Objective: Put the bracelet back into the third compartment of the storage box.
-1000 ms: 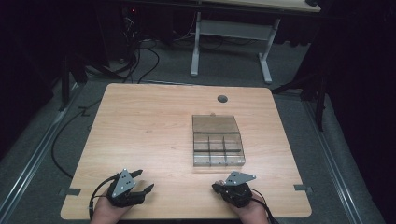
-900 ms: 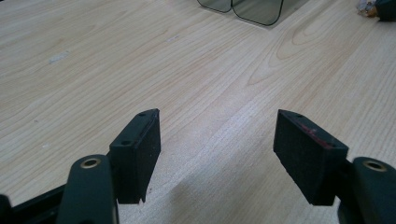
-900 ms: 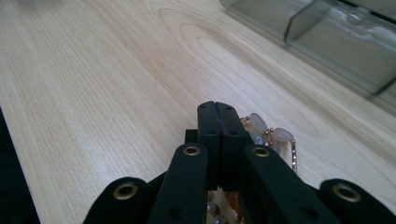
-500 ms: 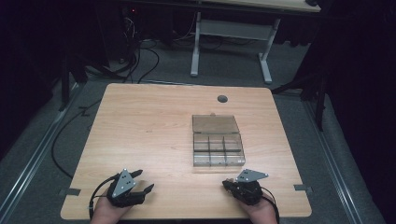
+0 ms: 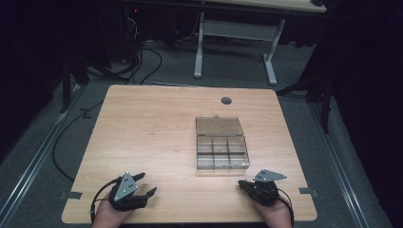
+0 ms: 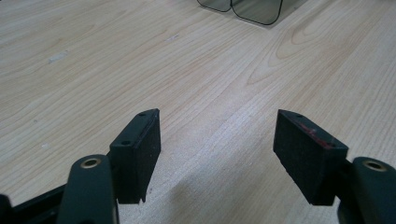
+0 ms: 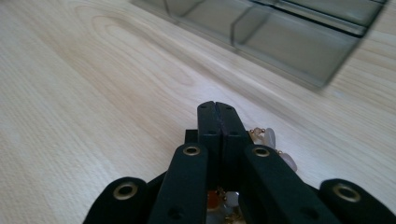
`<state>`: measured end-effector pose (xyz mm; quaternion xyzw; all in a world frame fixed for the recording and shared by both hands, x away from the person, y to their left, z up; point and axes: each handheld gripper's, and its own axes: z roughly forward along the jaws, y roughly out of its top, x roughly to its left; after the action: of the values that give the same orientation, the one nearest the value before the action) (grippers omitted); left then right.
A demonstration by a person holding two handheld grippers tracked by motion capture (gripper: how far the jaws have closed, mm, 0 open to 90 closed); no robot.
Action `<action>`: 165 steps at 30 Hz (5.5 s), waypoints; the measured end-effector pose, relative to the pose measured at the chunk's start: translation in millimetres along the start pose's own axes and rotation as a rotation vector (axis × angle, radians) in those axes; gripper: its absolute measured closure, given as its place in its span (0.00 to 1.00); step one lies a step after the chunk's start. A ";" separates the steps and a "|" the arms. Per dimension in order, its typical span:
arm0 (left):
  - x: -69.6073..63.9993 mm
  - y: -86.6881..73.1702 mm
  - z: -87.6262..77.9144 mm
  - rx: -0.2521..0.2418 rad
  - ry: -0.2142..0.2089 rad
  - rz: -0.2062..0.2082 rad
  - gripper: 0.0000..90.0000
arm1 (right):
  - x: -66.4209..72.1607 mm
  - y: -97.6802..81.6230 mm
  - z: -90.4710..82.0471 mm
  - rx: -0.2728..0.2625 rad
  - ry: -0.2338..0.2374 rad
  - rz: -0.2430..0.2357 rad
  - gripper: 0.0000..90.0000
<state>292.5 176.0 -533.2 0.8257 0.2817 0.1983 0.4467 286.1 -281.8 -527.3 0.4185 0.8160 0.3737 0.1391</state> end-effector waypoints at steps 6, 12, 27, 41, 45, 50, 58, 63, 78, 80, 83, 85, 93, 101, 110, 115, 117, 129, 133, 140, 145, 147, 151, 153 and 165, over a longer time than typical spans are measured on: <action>0.0 0.0 0.1 0.001 0.001 0.000 0.36 | -11.0 -4.0 -6.8 0.002 -0.027 0.033 1.00; 0.0 0.2 0.5 0.005 0.001 -0.001 0.36 | -17.6 -4.2 -18.7 -0.030 -0.048 0.063 0.95; -0.9 -0.1 0.0 0.003 -0.015 0.012 0.37 | -34.1 8.8 -37.7 0.138 -0.141 0.137 0.77; -0.7 -0.2 -0.1 0.007 -0.023 0.014 0.37 | -40.2 25.5 -34.4 0.434 -0.112 0.154 0.65; -0.9 -0.2 -0.2 0.008 -0.022 0.014 0.37 | -40.2 26.2 -31.0 0.492 -0.110 0.146 0.64; -1.1 -0.3 -0.3 0.008 -0.023 0.016 0.37 | -38.5 29.7 -30.5 0.530 -0.115 0.133 0.62; -1.4 -0.2 -0.1 0.010 -0.022 0.019 0.37 | -36.9 36.6 -28.3 0.584 -0.103 0.115 0.61; -1.6 -0.1 0.0 0.011 -0.022 0.021 0.37 | -35.4 42.4 -26.2 0.632 -0.103 0.104 0.59; -2.0 -0.2 0.2 0.012 -0.020 0.022 0.37 | -23.2 59.3 -21.9 0.688 -0.081 0.070 0.50; -1.9 -0.1 0.3 0.013 -0.020 0.022 0.37 | -20.6 60.2 -19.3 0.688 -0.072 0.074 0.49; -1.9 -0.1 0.4 0.014 -0.021 0.022 0.37 | -18.0 61.0 -13.6 0.686 -0.072 0.070 0.45; -2.0 -0.1 0.3 0.014 -0.021 0.023 0.37 | -18.0 61.3 -9.4 0.683 -0.077 0.083 0.41; -1.9 -0.1 0.2 0.012 -0.025 0.024 0.37 | -23.1 57.3 4.3 0.697 -0.102 0.105 0.42; -2.1 -0.1 0.4 0.014 -0.024 0.025 0.37 | -18.7 58.4 2.3 0.698 -0.124 0.020 0.72; -2.3 0.0 0.4 0.016 -0.024 0.027 0.37 | -16.8 59.6 3.1 0.711 -0.100 -0.029 0.87; -2.2 0.0 0.6 0.018 -0.024 0.026 0.37 | -18.6 61.4 3.3 0.729 -0.089 -0.035 0.88; -2.2 0.1 0.6 0.018 -0.024 0.026 0.37 | -20.3 63.4 1.2 0.725 -0.087 -0.036 0.88; -2.3 0.1 0.6 0.018 -0.025 0.027 0.37 | -26.5 82.7 -17.7 0.727 -0.080 -0.030 0.88; -2.3 0.0 0.7 0.016 -0.024 0.024 0.37 | -27.6 88.8 -22.3 0.716 -0.085 -0.027 0.88; -2.2 0.0 0.6 0.015 -0.024 0.023 0.37 | -29.1 97.5 -27.0 0.702 -0.089 -0.028 0.88; -2.3 -0.1 0.5 0.013 -0.024 0.024 0.37 | -28.9 101.9 -28.6 0.699 -0.088 -0.026 0.88; -2.3 -0.1 0.6 0.013 -0.024 0.024 0.37 | -28.6 103.2 -28.9 0.700 -0.089 -0.025 0.88; -2.3 0.0 0.6 0.014 -0.024 0.024 0.37 | -28.6 107.0 -30.4 0.702 -0.089 -0.030 0.88; -2.2 0.0 0.6 0.016 -0.025 0.024 0.37 | -28.3 109.8 -31.9 0.702 -0.090 -0.024 0.88; -2.3 0.0 0.3 0.017 -0.027 0.029 0.37 | -27.2 136.1 -34.9 0.679 -0.101 -0.040 0.88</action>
<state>291.0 174.3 -533.5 0.8359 0.2655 0.1914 0.4406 362.7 -270.0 -407.0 0.4430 0.8939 0.0568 0.0396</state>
